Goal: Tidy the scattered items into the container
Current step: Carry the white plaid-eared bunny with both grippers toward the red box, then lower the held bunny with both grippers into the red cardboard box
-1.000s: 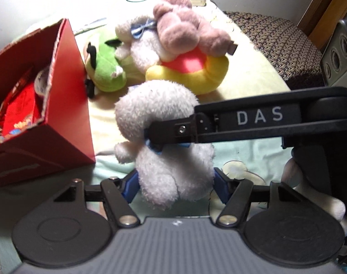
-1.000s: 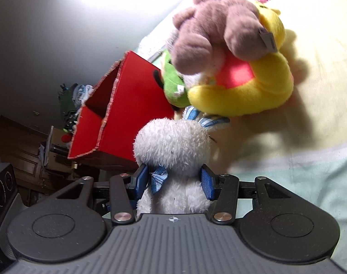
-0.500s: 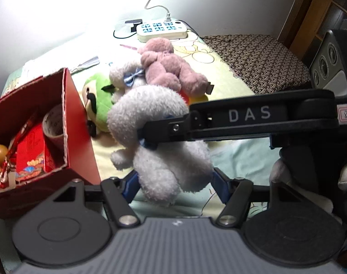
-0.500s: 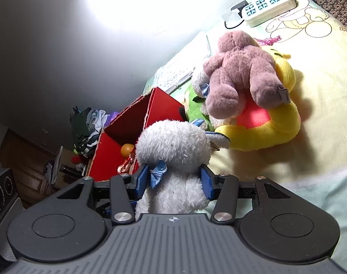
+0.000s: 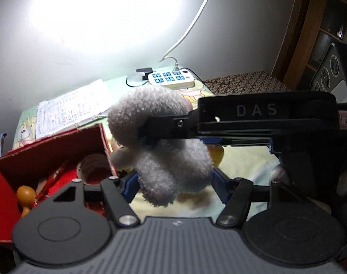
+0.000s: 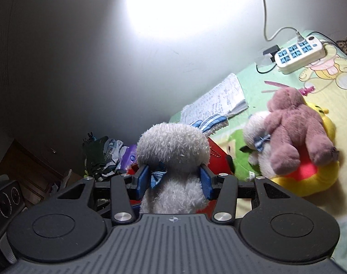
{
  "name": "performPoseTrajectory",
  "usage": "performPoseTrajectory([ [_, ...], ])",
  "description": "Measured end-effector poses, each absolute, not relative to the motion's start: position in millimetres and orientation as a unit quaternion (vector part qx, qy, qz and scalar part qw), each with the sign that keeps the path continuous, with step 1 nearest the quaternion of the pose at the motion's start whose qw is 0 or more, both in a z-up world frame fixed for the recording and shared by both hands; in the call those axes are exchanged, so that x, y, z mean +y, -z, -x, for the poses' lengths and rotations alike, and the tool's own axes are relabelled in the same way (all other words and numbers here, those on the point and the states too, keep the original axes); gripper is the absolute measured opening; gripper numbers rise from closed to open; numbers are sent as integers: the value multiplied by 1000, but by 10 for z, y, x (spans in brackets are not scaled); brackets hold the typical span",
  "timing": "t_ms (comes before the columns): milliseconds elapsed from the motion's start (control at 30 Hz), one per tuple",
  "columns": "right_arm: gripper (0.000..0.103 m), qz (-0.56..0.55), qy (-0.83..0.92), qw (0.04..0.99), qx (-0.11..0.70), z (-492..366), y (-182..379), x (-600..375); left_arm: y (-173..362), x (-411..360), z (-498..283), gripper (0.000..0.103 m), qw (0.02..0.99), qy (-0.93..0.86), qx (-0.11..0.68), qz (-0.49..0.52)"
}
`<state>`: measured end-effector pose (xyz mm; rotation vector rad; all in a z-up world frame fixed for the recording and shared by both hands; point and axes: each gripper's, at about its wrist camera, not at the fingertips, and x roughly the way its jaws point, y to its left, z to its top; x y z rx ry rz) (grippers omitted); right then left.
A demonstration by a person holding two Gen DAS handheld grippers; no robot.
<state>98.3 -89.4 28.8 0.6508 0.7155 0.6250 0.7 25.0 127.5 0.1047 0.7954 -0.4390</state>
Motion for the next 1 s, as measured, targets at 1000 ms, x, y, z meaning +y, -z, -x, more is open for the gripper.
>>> performPoseTrajectory([
  [1000,48,-232,-379,780,441,-1622,358,1400,-531,2419,-649,67,895,37,444,3],
])
